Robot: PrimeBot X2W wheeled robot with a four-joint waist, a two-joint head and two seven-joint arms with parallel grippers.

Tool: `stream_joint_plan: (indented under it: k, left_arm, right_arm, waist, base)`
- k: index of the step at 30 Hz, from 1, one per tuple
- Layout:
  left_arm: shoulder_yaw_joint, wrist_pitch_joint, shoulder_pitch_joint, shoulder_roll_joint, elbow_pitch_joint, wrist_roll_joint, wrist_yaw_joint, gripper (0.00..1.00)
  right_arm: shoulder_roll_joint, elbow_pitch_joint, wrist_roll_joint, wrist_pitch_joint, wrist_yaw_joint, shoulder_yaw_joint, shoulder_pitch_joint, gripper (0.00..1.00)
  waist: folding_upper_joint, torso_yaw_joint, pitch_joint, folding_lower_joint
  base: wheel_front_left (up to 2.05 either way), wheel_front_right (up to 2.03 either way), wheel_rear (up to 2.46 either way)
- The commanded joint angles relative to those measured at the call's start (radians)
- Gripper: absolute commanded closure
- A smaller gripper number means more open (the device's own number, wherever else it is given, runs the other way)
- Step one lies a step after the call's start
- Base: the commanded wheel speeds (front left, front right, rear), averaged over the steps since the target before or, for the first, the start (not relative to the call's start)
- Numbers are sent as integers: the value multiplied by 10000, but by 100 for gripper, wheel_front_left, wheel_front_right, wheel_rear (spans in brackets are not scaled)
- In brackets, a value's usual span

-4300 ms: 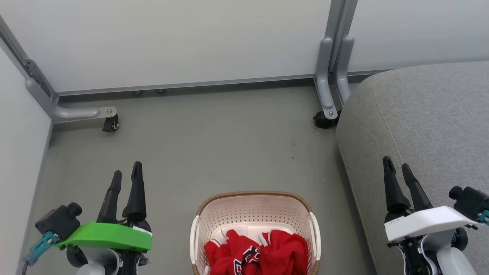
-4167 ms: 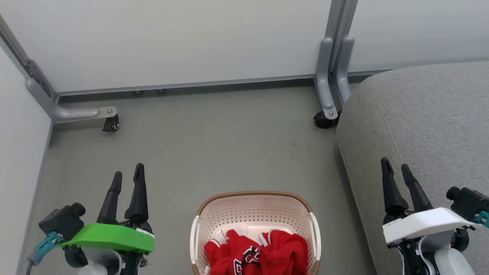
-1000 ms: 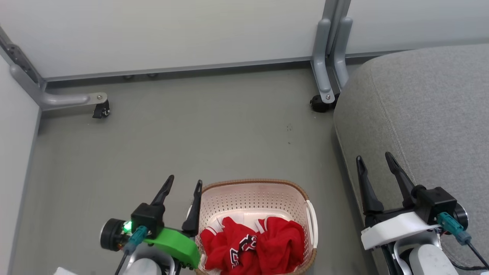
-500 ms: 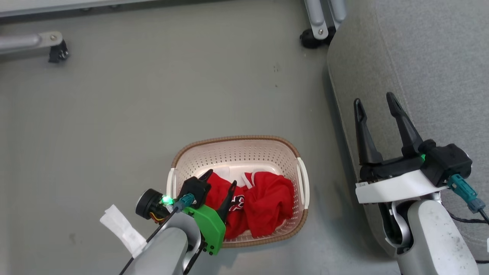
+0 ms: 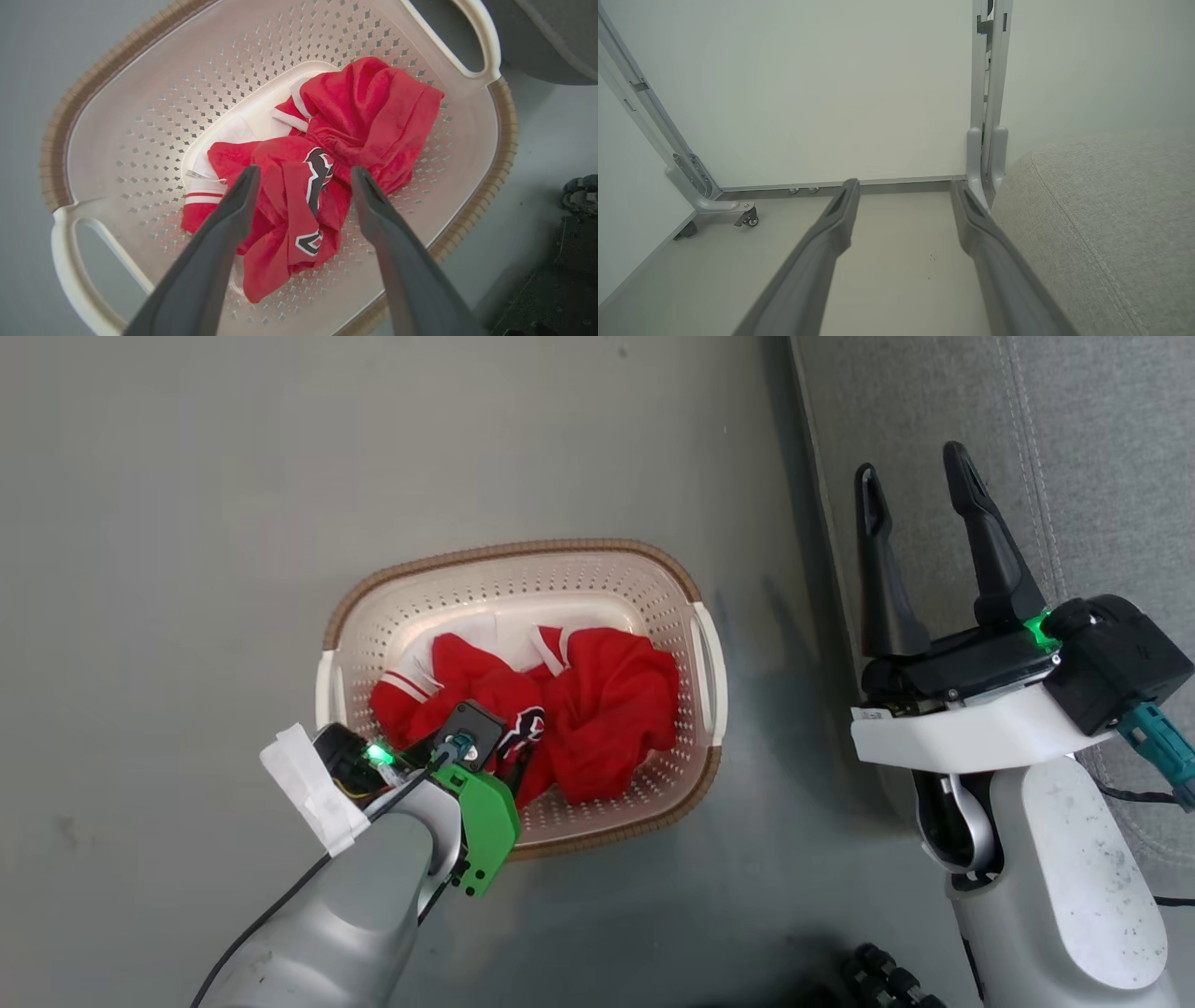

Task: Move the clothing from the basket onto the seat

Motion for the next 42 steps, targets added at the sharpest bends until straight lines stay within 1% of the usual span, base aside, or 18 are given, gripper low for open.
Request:
stream_joint_plan:
  k: [1,6,11,16,20,22,23,24,25,30,33,39,42]
  left_arm:
    - [-90,85,-312,87,151,-135,-1,0]
    - [-418,692,-634,277,660,-585,-1,0]
    - [-838,1141,-971,649,999,-585,-1,0]
    - [-1029,1520,-1233,1031,1296,-475,40,0]
    - [-1080,1612,-1424,1231,1394,-481,117,0]
    - [-1059,1586,-1528,1269,1424,-525,229,0]
    - [-1057,1662,-1536,1275,1443,-558,233,4]
    - [-1059,1709,-1545,1281,1459,-583,225,64]
    - [-1075,1710,-1567,1284,1468,-589,239,100]
    - [-1180,1686,-1560,1217,1503,-605,275,100]
    - [-1184,1453,-1369,1120,1504,-670,293,100]
    - [-1015,671,-1103,918,1452,-935,217,100]
    - [-971,185,-861,785,1423,-1096,181,100]
  right_arm:
    - [25,-68,88,-27,1,50,-193,0]
    - [39,-11,303,-28,1,199,-361,0]
    - [48,-32,667,-29,1,317,-517,0]
    - [49,-66,924,-30,1,420,-600,0]
    - [47,-96,1036,-30,1,464,-643,0]
    - [47,-97,1081,-30,1,486,-656,0]
    - [46,-90,1093,-30,1,491,-653,0]
    - [47,-84,1119,-30,1,506,-666,0]
    - [47,-73,1132,-30,1,510,-677,0]
    - [46,79,1106,-30,1,493,-630,0]
    - [42,162,1040,-30,1,428,-490,0]
    - [41,306,767,-31,1,261,-136,0]
    - [39,437,582,-31,1,250,92,0]
  waist:
    - [0,-755,1235,-1]
    - [0,-1026,1666,-1]
    - [0,-1319,1993,-1]
    - [0,-1565,2215,-1]
    - [0,-1725,2391,-1]
    - [0,-1788,2454,-1]
    - [0,-1813,2471,-1]
    - [0,-1838,2491,-1]
    - [0,-1853,2496,-1]
    - [0,-1861,2304,-1]
    - [0,-1788,1991,-1]
    - [0,-1374,986,-1]
    - [0,-1122,292,-1]
  base:
    - [0,0,0]
    - [0,0,0]
    - [0,0,0]
    - [0,0,0]
    - [0,0,0]
    - [0,0,0]
    - [0,0,0]
    - [0,0,0]
    - [0,0,0]
    - [0,0,0]
    - [0,0,0]
    - [0,0,0]
    - [0,0,0]
